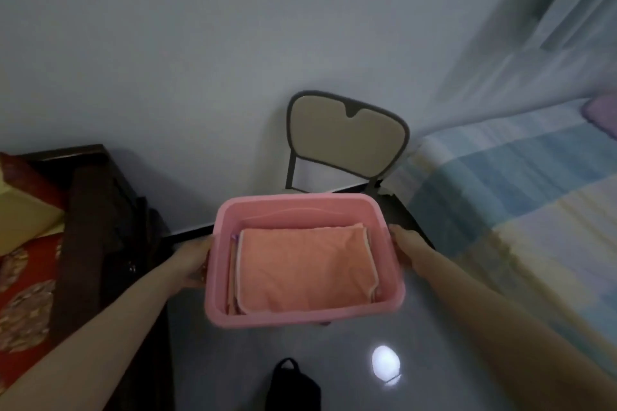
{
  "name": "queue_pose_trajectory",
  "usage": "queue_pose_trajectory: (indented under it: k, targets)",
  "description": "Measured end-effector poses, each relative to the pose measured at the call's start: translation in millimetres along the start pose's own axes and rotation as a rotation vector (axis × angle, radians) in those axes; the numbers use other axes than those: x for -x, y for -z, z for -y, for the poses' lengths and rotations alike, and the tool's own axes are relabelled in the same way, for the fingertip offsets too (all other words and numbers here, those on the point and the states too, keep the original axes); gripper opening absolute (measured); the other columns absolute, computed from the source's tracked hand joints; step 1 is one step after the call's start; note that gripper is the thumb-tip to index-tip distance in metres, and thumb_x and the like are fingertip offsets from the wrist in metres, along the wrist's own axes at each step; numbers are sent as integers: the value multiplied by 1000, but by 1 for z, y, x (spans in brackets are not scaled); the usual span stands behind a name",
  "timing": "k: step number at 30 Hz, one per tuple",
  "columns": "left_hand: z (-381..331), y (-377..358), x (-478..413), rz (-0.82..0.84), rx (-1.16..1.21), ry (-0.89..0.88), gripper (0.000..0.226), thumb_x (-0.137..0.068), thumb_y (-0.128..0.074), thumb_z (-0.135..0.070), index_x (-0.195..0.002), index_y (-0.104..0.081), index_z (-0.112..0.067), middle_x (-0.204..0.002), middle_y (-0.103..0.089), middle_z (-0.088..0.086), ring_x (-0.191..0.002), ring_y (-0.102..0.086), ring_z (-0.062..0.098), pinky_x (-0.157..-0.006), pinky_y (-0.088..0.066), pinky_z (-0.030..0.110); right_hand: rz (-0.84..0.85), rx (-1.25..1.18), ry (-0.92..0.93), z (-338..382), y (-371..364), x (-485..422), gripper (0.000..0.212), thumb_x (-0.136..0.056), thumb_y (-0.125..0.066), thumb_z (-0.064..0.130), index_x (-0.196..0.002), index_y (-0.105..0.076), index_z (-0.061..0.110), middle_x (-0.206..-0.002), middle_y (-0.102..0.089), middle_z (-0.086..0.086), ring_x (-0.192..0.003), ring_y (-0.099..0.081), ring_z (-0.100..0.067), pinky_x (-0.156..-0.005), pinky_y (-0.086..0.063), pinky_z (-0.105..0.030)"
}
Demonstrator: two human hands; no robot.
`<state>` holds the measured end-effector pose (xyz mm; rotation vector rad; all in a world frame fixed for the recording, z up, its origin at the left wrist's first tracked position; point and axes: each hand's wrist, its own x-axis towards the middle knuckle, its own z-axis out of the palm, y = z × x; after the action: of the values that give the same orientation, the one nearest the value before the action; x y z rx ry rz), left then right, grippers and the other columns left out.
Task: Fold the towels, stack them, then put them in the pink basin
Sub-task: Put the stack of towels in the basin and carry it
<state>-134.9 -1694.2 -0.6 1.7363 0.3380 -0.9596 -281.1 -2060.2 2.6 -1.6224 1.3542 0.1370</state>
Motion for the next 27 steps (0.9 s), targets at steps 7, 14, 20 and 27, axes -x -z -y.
queue_pose_trajectory:
  k: [7,14,20,27]
  targets:
    - [-19,-30,-128,-171,-133,47,37,-93,-51,-40,-93,-60,-4,-87,-67,18,-76,-66,32,-75,-58,49,27,171,-61,30,-48,-115,30,-85,-60,32,-83,-63,3,-77,-61,-15,-67,-60,-27,-67,-56,-36]
    - [-21,-43,-225,-202,-66,160,27,-85,-55,-23,-102,-62,-3,-105,-66,23,-86,-66,33,-79,-57,50,0,277,-29,63,-80,-212,43,-85,-55,41,-96,-66,1,-92,-66,-19,-75,-64,-31,-72,-55,-36]
    - [-29,-61,-248,-235,-47,169,16,-85,-49,-12,-98,-57,-8,-106,-62,21,-93,-63,34,-85,-55,52,46,332,-34,68,-92,-255,44,-87,-54,36,-105,-65,-2,-101,-67,-21,-76,-64,-31,-71,-55,-36]
    - [-31,-66,-274,-203,-182,109,32,-64,-53,-27,-88,-63,-9,-106,-66,24,-97,-65,37,-88,-54,50,120,367,-63,61,-94,-268,42,-92,-53,27,-114,-57,-9,-100,-58,-20,-85,-61,-33,-85,-55,-47]
